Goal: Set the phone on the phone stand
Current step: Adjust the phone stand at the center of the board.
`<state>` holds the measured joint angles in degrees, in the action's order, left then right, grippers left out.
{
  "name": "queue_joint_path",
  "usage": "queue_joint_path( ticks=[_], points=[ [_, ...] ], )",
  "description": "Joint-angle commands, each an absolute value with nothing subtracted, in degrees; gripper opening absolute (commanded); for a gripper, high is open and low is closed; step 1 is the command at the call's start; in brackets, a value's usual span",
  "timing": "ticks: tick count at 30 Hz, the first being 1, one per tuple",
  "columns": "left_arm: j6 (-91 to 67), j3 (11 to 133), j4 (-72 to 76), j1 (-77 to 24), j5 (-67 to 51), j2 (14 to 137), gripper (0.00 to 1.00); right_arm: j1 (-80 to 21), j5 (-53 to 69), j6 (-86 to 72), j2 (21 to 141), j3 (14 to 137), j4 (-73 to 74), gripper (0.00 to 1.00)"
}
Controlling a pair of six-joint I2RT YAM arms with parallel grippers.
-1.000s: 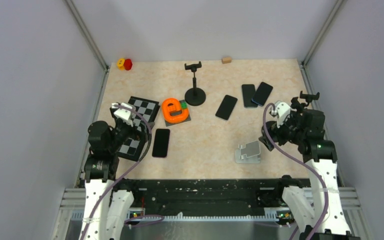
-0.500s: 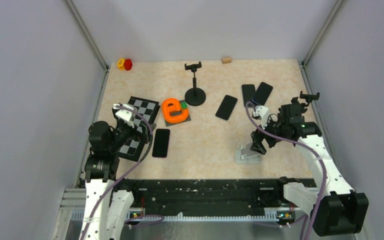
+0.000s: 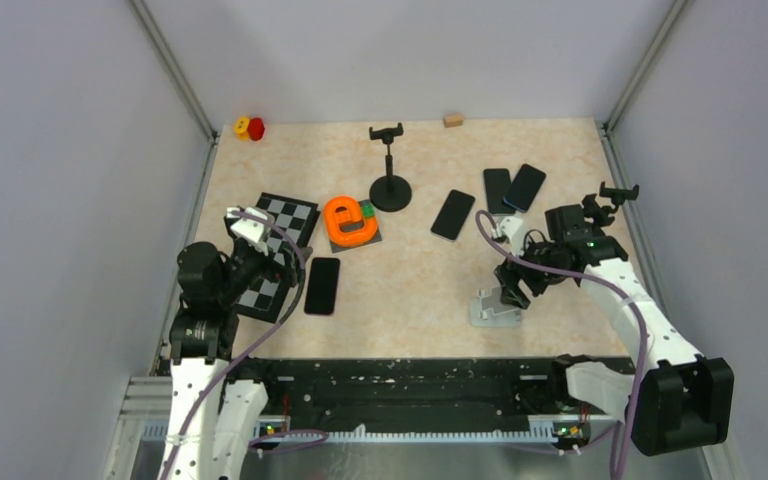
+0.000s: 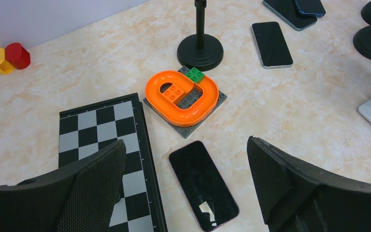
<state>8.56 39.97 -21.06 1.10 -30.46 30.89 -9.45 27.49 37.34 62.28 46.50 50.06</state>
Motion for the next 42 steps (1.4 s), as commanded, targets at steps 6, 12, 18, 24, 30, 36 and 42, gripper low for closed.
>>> queue_joint_path(
  ticks=[6, 12, 18, 24, 30, 36, 42],
  points=[
    [8.9, 39.7, -18.9, 1.4, -31.1, 31.2, 0.99, -10.1, 24.4, 43.1, 62.3, 49.8, 55.8, 0.77],
    [9.0, 39.6, -18.8, 1.4, -31.1, 31.1, 0.99, -10.1, 25.0, 44.6, 64.4, 52.1, 60.5, 0.70],
    [9.0, 39.6, -18.7, 1.4, -31.1, 30.8, 0.99, -10.9, 25.3, 44.3, 65.4, 52.8, 60.6, 0.58],
    [9.0, 39.5, -18.5, 1.5, -31.2, 30.8, 0.99, -12.8, 25.8, 43.1, 67.5, 54.2, 60.0, 0.38],
    [9.1, 39.4, -18.4, 1.4, -31.3, 30.8, 0.99, -15.7, 29.0, 39.6, 71.1, 58.0, 58.5, 0.24],
    [9.2, 38.9, -17.8, 1.4, -31.4, 31.0, 0.99, -19.7, 29.3, 37.3, 76.5, 61.9, 55.9, 0.06],
    [9.7, 38.6, -17.5, 1.4, -31.7, 31.6, 0.99, -25.4, 30.6, 36.0, 84.9, 69.7, 53.7, 0.00]
  ],
)
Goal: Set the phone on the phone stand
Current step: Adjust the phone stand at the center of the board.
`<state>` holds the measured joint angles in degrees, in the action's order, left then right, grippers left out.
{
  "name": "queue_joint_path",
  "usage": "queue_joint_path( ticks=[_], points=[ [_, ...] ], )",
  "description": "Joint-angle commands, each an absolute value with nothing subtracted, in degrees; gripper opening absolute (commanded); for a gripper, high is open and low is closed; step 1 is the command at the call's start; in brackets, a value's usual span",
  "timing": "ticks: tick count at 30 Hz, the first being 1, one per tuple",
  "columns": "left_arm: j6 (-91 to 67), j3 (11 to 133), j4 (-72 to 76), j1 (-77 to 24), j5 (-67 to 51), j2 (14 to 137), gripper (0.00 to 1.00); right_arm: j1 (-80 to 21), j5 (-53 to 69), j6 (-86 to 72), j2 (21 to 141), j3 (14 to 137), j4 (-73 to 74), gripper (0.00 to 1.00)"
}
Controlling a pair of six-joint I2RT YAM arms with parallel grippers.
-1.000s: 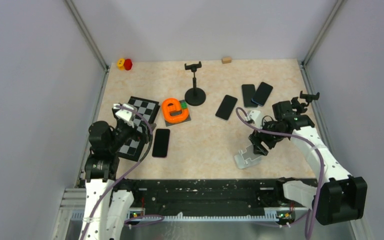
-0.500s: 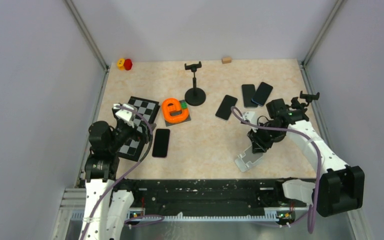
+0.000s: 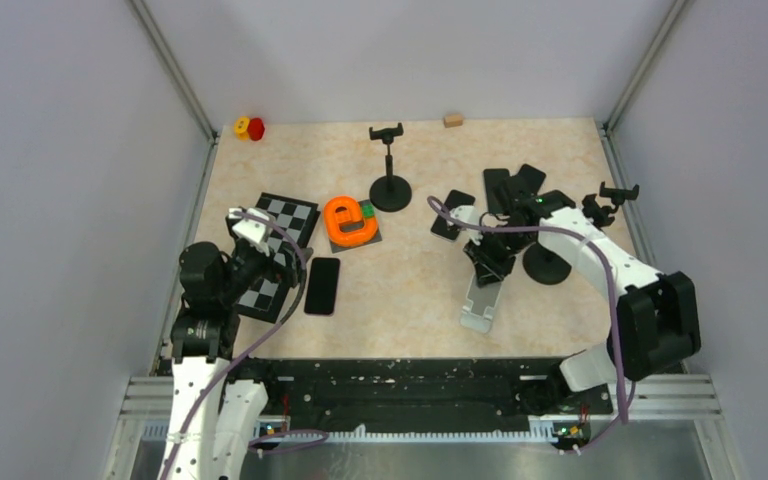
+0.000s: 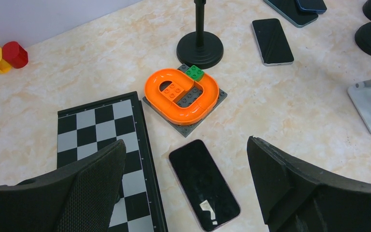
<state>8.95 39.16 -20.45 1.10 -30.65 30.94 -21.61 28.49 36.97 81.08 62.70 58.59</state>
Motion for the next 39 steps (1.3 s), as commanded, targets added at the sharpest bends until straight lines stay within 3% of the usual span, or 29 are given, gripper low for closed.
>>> queue_joint_path(
  ticks=[1, 11, 17, 32, 39],
  points=[
    [10.0, 38.6, -17.5, 1.4, -31.7, 31.7, 0.99, -26.5, 30.7, 36.1, 86.4, 71.4, 53.7, 0.00],
    [10.2, 38.4, -17.4, 1.4, -31.6, 33.2, 0.99, -38.2, 33.1, 43.4, 107.7, 93.8, 63.4, 0.00],
    [10.2, 38.2, -17.5, 1.4, -31.8, 33.5, 0.99, -42.5, 32.4, 46.7, 113.8, 100.6, 67.1, 0.00],
    [10.0, 37.9, -17.5, 1.4, -32.5, 32.9, 0.99, -42.8, 29.1, 42.3, 102.7, 88.6, 56.7, 0.00],
    [9.9, 37.8, -17.5, 1.4, -32.3, 32.8, 0.99, -40.5, 30.8, 42.2, 101.7, 88.7, 55.3, 0.00]
  ],
)
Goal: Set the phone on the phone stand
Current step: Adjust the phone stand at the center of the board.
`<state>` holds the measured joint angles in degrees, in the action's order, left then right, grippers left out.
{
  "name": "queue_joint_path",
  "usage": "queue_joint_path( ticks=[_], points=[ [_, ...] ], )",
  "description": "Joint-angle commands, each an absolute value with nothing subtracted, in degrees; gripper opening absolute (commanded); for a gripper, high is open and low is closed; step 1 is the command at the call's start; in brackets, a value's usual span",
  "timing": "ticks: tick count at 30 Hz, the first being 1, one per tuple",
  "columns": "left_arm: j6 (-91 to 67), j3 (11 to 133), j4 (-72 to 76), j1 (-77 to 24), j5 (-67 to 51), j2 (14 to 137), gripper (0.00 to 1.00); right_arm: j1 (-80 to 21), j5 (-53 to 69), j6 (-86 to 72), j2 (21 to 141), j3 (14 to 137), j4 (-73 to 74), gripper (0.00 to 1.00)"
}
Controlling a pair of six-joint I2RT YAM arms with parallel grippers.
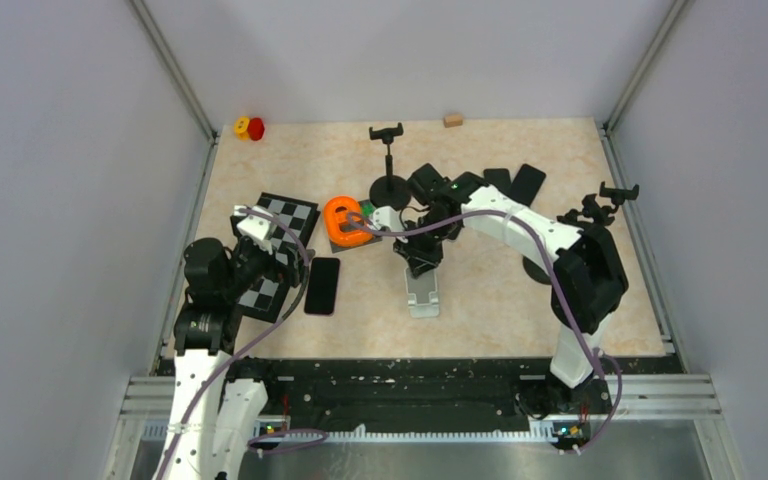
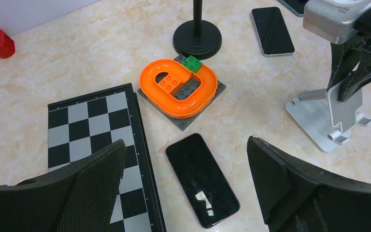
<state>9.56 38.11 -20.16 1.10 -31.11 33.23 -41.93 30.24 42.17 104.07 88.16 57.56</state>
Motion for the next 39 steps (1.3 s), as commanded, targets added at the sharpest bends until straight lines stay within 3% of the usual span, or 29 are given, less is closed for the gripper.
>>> queue_joint_path(
  ticks=[1, 14, 18, 21, 23, 24, 27, 35, 39],
  points=[
    [9.9, 37.9, -17.5, 1.4, -32.3, 32.9, 0.99, -40.2, 31.2, 42.5, 102.0, 89.2, 55.6, 0.00],
    [10.2, 37.6, -17.4, 1.4, -32.4, 33.3, 0.99, -37.6, 35.9, 43.9, 108.1, 96.0, 58.3, 0.00],
    [10.5, 37.5, -17.4, 1.4, -32.5, 33.5, 0.99, -36.7, 36.0, 43.1, 108.2, 95.3, 57.9, 0.23],
    [10.4, 37.5, -17.4, 1.4, -32.5, 33.7, 0.99, -36.2, 35.4, 42.3, 106.6, 94.4, 57.5, 0.52],
    [10.5, 37.4, -17.4, 1.4, -32.6, 33.8, 0.99, -35.7, 34.7, 41.3, 104.3, 93.3, 56.5, 0.76],
    [10.5, 37.3, -17.4, 1.4, -32.6, 33.9, 0.99, -35.6, 34.1, 40.7, 102.9, 92.4, 55.6, 0.83],
    [11.1, 37.4, -17.7, 1.3, -32.0, 34.6, 0.99, -35.3, 31.5, 38.7, 97.3, 88.3, 52.3, 0.90],
    [19.6, 42.6, -30.5, 0.3, -26.8, 43.7, 0.99, -33.8, 26.4, 34.3, 80.0, 71.0, 42.2, 0.91],
    [19.2, 43.7, -33.6, -6.1, -20.1, 48.2, 0.99, -31.3, 26.4, 31.4, 70.4, 60.7, 34.6, 0.92]
  ],
)
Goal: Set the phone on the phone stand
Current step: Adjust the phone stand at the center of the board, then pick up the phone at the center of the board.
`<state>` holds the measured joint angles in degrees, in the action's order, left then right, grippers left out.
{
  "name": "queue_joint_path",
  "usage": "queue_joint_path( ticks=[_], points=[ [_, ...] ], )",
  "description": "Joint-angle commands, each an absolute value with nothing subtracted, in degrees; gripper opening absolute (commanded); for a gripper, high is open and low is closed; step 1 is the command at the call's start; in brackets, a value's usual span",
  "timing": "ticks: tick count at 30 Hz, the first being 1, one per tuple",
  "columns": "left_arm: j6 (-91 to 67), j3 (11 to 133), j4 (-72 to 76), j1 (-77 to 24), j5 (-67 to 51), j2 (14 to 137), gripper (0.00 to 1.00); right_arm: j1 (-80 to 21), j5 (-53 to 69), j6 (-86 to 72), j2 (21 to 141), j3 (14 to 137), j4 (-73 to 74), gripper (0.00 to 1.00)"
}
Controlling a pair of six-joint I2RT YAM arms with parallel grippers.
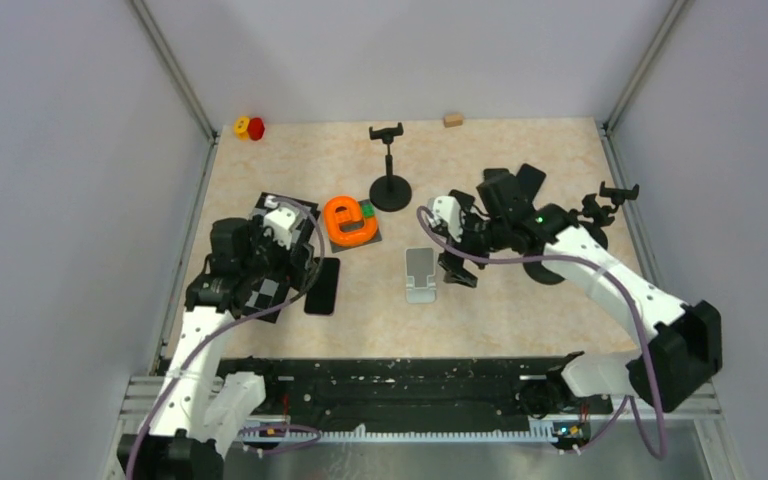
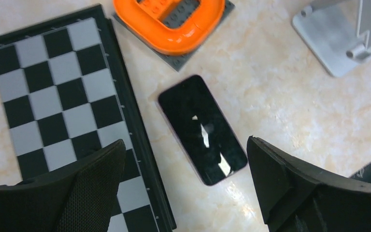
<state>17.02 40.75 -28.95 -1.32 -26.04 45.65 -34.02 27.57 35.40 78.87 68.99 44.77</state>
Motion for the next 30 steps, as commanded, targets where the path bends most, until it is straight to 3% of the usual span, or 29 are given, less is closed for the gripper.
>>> queue_joint_path(
  ticks=[1, 8, 22, 30],
  points=[
    [18.0, 43.8, -33.3, -7.9, -17.0, 49.3, 0.99, -29.7, 27.4, 30.5, 68.8, 58.0, 32.3, 0.92],
    [10.5, 46.0, -32.3, -15.4, -9.6, 60.8, 0.99, -23.5, 31.3, 27.4, 62.7, 52.8, 28.0, 0.92],
    [-1.6, 55.6, -36.5, -16.7, -7.2, 84.8, 0.99, -22.7, 29.1, 27.8, 64.9, 51.2, 26.1, 0.92],
    [-3.6, 56.7, -36.6, -16.7, -3.7, 90.0, 0.99, -22.7, 29.4, 28.5, 66.4, 50.9, 26.3, 0.92]
  ],
)
